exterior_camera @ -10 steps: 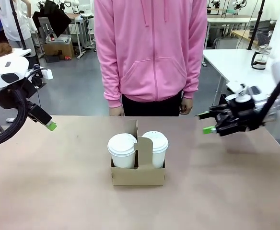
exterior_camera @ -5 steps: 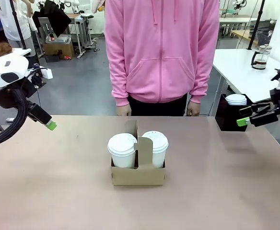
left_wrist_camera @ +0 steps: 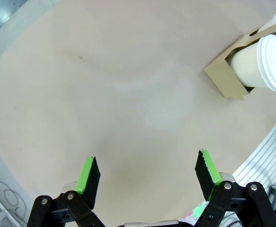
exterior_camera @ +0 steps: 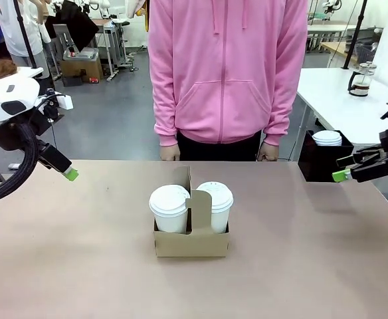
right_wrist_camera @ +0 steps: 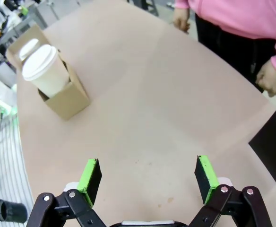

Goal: Pour a drink into a cup and package it in a carrier.
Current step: Insert the held 600 ml Paper Cup into the Cup Carrier.

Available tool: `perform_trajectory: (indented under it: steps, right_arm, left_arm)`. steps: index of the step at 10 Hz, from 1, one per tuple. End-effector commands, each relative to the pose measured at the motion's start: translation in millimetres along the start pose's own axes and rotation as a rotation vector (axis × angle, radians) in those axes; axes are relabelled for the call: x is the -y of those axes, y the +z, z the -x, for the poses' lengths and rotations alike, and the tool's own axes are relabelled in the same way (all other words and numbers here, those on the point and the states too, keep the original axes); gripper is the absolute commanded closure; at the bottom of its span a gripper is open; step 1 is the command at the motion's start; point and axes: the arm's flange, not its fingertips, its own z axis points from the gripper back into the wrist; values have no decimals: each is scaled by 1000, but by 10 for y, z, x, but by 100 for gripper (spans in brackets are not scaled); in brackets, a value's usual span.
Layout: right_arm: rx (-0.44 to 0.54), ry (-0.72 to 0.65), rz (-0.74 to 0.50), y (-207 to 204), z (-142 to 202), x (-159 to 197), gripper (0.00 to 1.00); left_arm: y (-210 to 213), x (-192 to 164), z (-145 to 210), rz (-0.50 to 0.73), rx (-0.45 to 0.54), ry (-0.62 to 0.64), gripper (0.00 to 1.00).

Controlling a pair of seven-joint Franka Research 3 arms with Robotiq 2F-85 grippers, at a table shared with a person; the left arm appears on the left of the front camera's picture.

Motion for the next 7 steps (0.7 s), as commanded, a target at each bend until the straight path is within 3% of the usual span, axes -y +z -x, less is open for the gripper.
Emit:
perform_trajectory:
  steps: [1, 7]
  right_arm:
    - [2, 6, 3, 17, -36, 10, 0]
    - [2, 6, 3, 17, -36, 10, 0]
  left_arm:
    - [6, 1, 9, -5, 3, -1, 0]
    - [6, 1, 9, -5, 3, -1, 0]
